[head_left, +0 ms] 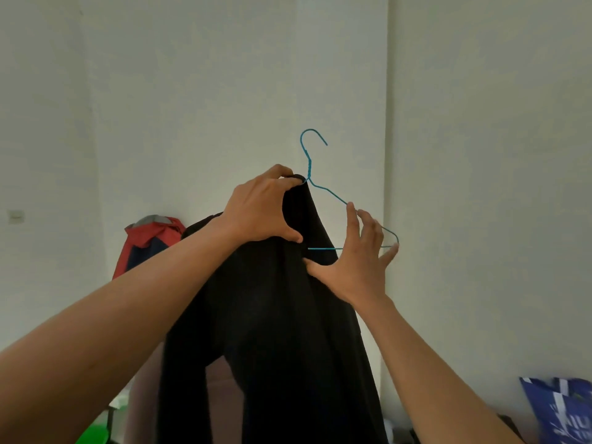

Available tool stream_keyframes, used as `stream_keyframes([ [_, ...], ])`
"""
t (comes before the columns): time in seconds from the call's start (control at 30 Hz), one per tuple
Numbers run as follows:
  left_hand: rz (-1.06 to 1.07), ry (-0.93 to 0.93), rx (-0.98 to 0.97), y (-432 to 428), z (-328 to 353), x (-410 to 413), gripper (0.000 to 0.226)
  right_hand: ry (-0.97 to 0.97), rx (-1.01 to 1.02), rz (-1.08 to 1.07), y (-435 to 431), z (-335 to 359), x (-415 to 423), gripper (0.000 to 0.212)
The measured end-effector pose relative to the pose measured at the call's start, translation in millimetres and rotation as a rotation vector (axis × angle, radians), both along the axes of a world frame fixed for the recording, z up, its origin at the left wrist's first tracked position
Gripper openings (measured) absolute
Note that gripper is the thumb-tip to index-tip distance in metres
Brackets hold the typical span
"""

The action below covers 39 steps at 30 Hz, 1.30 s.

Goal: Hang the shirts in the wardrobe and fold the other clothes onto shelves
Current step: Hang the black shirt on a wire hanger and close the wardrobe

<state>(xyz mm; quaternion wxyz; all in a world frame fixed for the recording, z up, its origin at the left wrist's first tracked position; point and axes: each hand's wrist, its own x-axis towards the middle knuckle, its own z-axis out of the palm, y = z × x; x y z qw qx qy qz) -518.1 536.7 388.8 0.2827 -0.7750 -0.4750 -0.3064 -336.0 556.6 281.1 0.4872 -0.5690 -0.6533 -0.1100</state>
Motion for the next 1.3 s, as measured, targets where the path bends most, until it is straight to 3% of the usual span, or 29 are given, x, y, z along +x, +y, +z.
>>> stream_keyframes([
  [0.23, 0.036, -0.071, 0.002, -11, 13, -8, 0.114, 0.049, 0.067, -0.056, -4, -2, -40, 0.112],
  [0.4, 0.052, -0.104, -0.002, -17, 21, -38, 0.114, 0.134, 0.171, 0.047, -3, -2, -34, 0.059],
  [0.5, 0.042, -0.152, 0.006, -18, 21, -64, 0.112, 0.221, 0.104, 0.209, -3, 8, -21, 0.023],
  [0.57, 0.020, -0.187, 0.007, -18, 18, -83, 0.108, 0.367, 0.063, 0.274, -4, 16, -16, 0.014],
  [0.73, -0.071, -0.257, -0.037, -16, 3, -129, 0.102, 0.717, 0.131, 0.383, -1, 28, -25, 0.044],
  [0.9, -0.161, -0.331, -0.049, -21, -8, -163, 0.110, 0.578, 0.170, 0.322, -2, 30, -51, 0.041],
  [0.97, -0.132, -0.208, -0.075, -25, -6, -174, 0.123, 0.542, 0.157, 0.332, -2, 29, -60, 0.041],
  [1.1, -0.035, -0.077, -0.146, -20, 0, -194, 0.118, 0.468, 0.143, 0.382, -6, 32, -68, 0.037],
  [1.3, -0.081, -0.063, -0.128, -10, -2, -225, 0.106, 0.727, -0.099, 0.586, -25, 45, -65, 0.030],
])
